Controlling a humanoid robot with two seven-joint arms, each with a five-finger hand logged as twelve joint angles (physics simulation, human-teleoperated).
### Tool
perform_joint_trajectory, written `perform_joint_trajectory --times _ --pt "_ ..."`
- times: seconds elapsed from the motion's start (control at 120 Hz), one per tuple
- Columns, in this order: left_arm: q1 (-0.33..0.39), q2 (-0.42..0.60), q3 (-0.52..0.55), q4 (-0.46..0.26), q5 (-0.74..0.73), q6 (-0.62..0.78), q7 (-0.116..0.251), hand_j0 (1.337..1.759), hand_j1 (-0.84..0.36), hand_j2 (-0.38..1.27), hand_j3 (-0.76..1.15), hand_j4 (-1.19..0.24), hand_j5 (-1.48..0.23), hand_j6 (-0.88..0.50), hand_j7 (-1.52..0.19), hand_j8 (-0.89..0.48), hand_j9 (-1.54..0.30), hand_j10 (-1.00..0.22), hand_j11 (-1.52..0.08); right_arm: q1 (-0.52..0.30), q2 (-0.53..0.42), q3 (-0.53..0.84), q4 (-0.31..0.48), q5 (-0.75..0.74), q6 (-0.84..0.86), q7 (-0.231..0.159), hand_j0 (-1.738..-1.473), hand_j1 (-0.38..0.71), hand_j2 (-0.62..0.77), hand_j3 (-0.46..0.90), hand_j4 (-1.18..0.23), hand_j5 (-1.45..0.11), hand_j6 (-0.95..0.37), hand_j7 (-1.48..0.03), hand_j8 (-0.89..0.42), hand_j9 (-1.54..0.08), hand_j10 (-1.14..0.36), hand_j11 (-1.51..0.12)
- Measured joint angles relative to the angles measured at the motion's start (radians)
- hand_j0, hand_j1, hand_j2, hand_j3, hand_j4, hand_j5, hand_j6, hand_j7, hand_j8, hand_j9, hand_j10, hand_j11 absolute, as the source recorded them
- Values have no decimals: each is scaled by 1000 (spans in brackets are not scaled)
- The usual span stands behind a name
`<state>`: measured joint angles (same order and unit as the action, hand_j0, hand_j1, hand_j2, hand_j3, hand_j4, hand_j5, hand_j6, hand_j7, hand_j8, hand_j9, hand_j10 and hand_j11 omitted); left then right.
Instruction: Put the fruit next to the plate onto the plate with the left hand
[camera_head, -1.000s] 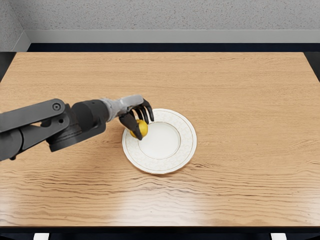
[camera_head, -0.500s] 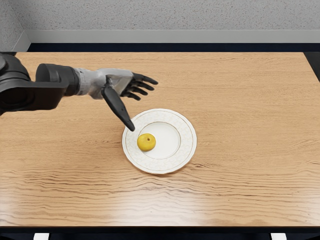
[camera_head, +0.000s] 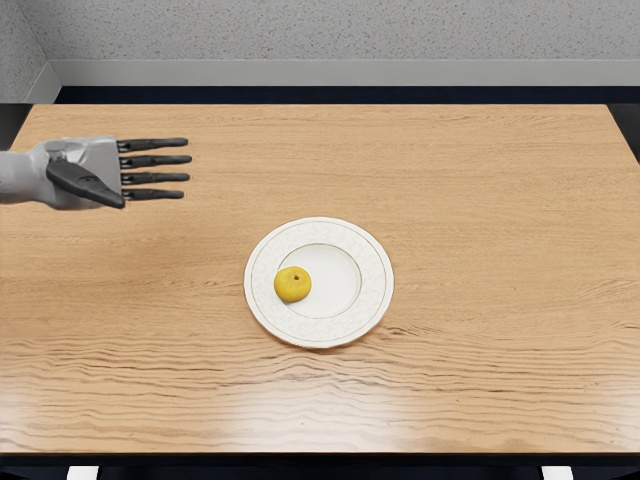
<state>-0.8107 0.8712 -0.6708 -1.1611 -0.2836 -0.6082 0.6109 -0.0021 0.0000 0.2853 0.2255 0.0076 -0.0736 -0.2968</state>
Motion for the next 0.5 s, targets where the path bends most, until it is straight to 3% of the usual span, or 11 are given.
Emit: perform_joint_trajectory --times 0.15,0.5 --pt "6 27 -14 115 -26 -3 0 1658 314 7 0 -27 -39 -27 -39 -26 -39 -28 -39 1 0 0 0 0 0 0 -1658 -349 0 0 0 0 0 0 0 0 0 0" --pt "7 52 -18 234 -31 -4 0 1658 317 5 0 -23 -34 -22 -34 -22 -34 -23 -35 2 0 0 0 0 0 0 -1658 -349 0 0 0 0 0 0 0 0 0 0"
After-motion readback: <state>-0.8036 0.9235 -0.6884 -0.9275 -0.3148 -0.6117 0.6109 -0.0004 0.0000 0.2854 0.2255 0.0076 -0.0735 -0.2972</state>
